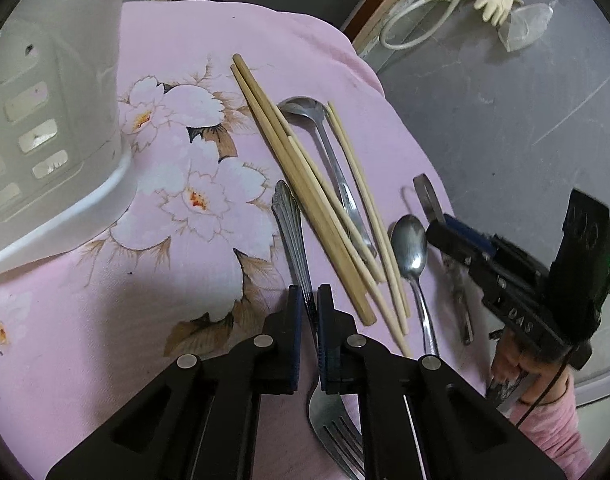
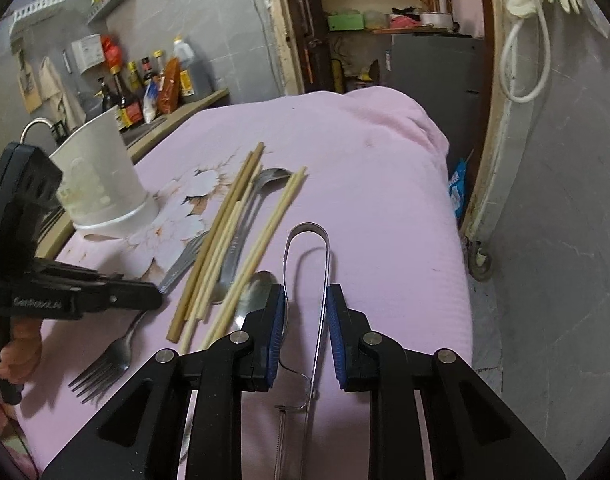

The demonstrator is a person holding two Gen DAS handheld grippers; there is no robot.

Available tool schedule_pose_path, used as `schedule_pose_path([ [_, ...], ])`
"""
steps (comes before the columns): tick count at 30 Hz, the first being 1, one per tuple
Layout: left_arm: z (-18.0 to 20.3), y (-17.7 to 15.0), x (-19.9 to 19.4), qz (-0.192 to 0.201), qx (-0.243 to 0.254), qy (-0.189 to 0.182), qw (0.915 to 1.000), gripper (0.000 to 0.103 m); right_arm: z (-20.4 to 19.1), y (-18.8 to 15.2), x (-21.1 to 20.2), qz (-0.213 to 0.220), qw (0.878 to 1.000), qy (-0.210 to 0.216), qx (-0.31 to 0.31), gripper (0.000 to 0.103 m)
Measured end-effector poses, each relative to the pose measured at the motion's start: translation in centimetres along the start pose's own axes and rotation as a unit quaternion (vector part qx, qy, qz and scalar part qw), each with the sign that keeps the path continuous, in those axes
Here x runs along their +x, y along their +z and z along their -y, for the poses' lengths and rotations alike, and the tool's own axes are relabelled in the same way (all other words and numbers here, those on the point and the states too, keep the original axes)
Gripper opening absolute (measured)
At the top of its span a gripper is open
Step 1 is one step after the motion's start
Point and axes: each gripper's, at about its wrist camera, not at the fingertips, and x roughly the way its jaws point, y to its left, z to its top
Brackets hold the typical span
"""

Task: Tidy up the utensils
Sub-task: 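Close the left tool on the fork while the right tool grasps the peeler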

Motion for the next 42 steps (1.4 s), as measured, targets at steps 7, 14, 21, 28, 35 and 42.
schedule_pose_path([
  [7, 0.3, 0.6, 0.6, -0.020, 0.012, 0.011, 0.9997, 0.006, 0.0, 0.1, 0.5, -0.014, 1.000, -0.021, -0.016, 0.019],
  [14, 0.1, 1.6, 1.3, -0.040, 0.009, 0.003, 0.9991, 0.007, -0.9, 0.9, 1.7, -0.037, 0.997, -0.046, -0.058, 0.026],
  [21, -0.6, 2.3, 1.6, -0.040, -0.017, -0.019, 0.9989, 0.006, -1.6, 1.6, 2.7, -0.063, 0.994, -0.050, -0.076, 0.036],
  [28, -0.6, 0.6, 0.6, -0.007, -0.032, -0.025, 0.9992, 0.003, -1.1, 1.5, 2.1, -0.059, 0.996, -0.041, -0.054, 0.021],
  [35, 0.5, -2.2, -1.1, 0.033, -0.009, -0.011, 0.9994, 0.001, -2.0, 0.2, -0.1, -0.009, 0.997, -0.050, -0.051, 0.021],
  [42, 1.6, -4.4, -2.3, 0.081, 0.007, -0.003, 0.9967, 0.000, -4.3, -1.9, -5.2, 0.121, 0.989, -0.058, -0.057, 0.021],
])
